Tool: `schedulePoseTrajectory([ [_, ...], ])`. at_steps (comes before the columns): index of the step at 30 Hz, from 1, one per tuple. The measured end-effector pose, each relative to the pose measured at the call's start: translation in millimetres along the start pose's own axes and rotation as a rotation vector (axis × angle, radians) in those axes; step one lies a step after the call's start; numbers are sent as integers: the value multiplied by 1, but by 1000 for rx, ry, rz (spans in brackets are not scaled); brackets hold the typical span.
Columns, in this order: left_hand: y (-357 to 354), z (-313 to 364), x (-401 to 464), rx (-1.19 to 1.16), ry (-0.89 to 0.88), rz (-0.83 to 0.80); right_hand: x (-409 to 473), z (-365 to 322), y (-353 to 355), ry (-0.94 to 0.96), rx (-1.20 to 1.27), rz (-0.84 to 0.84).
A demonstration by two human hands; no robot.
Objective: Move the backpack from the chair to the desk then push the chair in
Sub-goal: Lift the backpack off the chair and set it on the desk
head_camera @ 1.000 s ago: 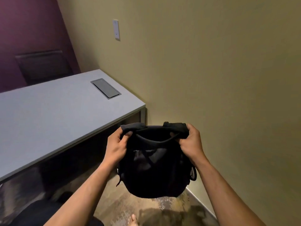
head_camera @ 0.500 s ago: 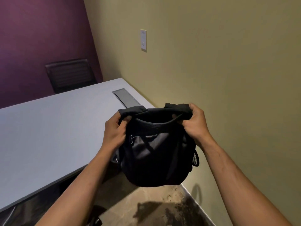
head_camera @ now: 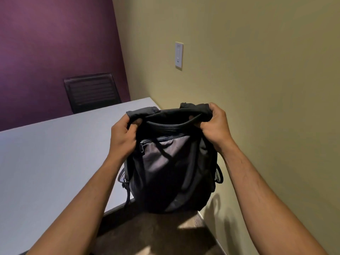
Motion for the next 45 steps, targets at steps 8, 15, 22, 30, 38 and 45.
schedulePoseTrajectory([
  [8,-26,-33,67,61,13,22,68,47,-17,-63,18,-5],
  [15,-47,-61,137,95,0,14,120,72,-30,-102,-23,45],
  [22,-77,-93,216,130,-43,-117,155,96,-37,-170,-60,192],
  [30,-120,-107,286,149,-54,-244,180,115,-49,-237,-114,353],
  [38,-191,-137,325,239,-76,-393,177,142,-35,-314,-274,446],
  [45,-223,-162,332,288,53,-427,165,148,-25,-311,-374,512],
])
Point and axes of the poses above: each hand's wrist, its own x-axis towards the middle knuckle, its own y-axis out of the back of the hand, z = x × y, the point moved 2 cm from there along x, towards the middle knuckle, and after that the axes turned 2 degrees about y, right-handed, at the moved point
